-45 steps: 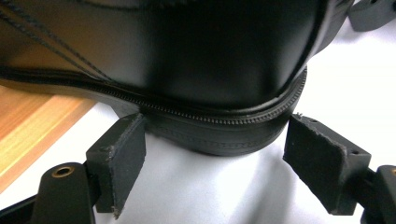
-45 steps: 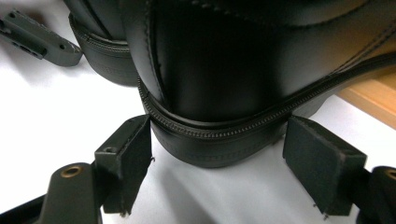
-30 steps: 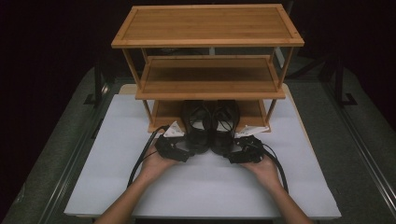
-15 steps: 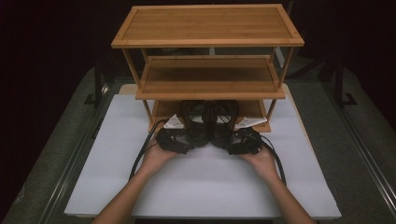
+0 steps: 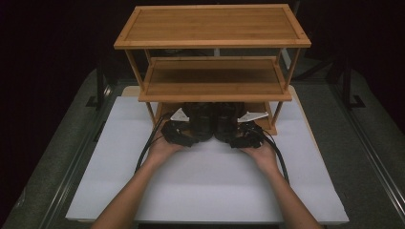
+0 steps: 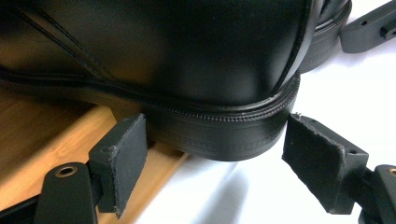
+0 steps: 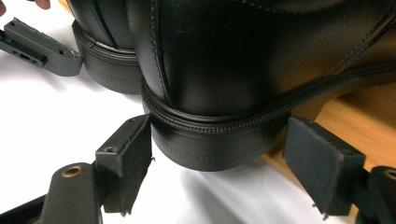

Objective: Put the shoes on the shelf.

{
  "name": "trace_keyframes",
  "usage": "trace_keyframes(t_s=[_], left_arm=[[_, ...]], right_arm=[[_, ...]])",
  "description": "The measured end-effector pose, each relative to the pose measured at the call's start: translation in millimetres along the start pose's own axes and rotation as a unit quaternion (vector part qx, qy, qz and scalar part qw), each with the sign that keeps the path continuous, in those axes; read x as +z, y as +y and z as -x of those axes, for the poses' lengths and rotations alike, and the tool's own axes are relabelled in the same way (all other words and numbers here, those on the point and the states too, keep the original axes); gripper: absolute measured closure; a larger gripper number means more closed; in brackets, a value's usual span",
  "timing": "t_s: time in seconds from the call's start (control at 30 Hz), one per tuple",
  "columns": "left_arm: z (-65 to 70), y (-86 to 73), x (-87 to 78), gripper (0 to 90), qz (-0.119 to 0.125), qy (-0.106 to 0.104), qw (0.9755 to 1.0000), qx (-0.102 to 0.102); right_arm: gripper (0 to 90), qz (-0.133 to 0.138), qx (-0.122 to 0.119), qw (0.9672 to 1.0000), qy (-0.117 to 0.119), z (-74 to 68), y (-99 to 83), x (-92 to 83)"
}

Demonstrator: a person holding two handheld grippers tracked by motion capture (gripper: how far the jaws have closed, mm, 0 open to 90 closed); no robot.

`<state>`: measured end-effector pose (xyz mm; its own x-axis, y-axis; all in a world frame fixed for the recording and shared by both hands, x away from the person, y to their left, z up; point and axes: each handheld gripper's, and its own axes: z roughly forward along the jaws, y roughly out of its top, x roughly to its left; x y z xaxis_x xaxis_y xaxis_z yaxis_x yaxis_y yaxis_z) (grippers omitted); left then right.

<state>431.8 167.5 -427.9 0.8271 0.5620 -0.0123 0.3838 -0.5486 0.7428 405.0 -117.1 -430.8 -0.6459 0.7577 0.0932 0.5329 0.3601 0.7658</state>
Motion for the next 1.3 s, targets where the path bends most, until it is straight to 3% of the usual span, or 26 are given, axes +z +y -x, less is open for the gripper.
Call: trace_keyframes(t_s=[0.27, 0.43, 0.7, 0.77, 0.83, 1.07, 1.13, 1.2, 1.3], left_arm=[[-11.6, 5.8, 11.2, 21.6, -0.006, 0.009, 0.9999, -0.003], [-18.1, 10.8, 18.5, 21.6, -0.015, 0.015, 0.9998, 0.007], [-21.1, 13.2, 22.8, 21.6, -0.022, 0.021, 0.9995, 0.007], [-23.8, 10.5, 25.9, 21.6, -0.025, 0.013, 0.9996, -0.005], [-24.1, 9.2, 26.0, 21.4, -0.024, 0.015, 0.9996, -0.008], [-23.2, 9.4, 25.0, 21.4, -0.029, 0.017, 0.9994, 0.003], [-22.6, 10.2, 20.8, 20.9, -0.021, 0.018, 0.9996, -0.002], [-22.2, 11.6, 14.7, 18.6, -0.017, 0.02, 0.9997, -0.003], [-20.2, 12.1, 9.7, 16.4, -0.019, 0.015, 0.9997, -0.002]], right_arm=[[24.0, -0.002, 0.0, 0.9999, -0.012, 7.6, 7.5, 11.1], [24.0, -0.006, -0.005, 0.9997, -0.021, 15.1, 10.3, 20.8], [23.9, -0.008, -0.005, 0.9998, -0.018, 21.0, 11.3, 25.1], [23.8, -0.006, -0.001, 0.9999, -0.011, 24.6, 8.9, 27.3], [23.8, -0.007, 0.009, 0.9999, -0.009, 25.3, 7.5, 28.0], [23.0, -0.01, 0.008, 0.9998, -0.013, 26.3, 7.4, 28.0], [22.7, -0.008, 0.007, 0.9999, -0.012, 24.7, 7.3, 26.3], [19.0, -0.003, 0.003, 0.9998, -0.018, 24.9, 8.2, 22.8], [14.7, -0.002, 0.016, 0.9997, -0.017, 27.6, 8.5, 16.1]])
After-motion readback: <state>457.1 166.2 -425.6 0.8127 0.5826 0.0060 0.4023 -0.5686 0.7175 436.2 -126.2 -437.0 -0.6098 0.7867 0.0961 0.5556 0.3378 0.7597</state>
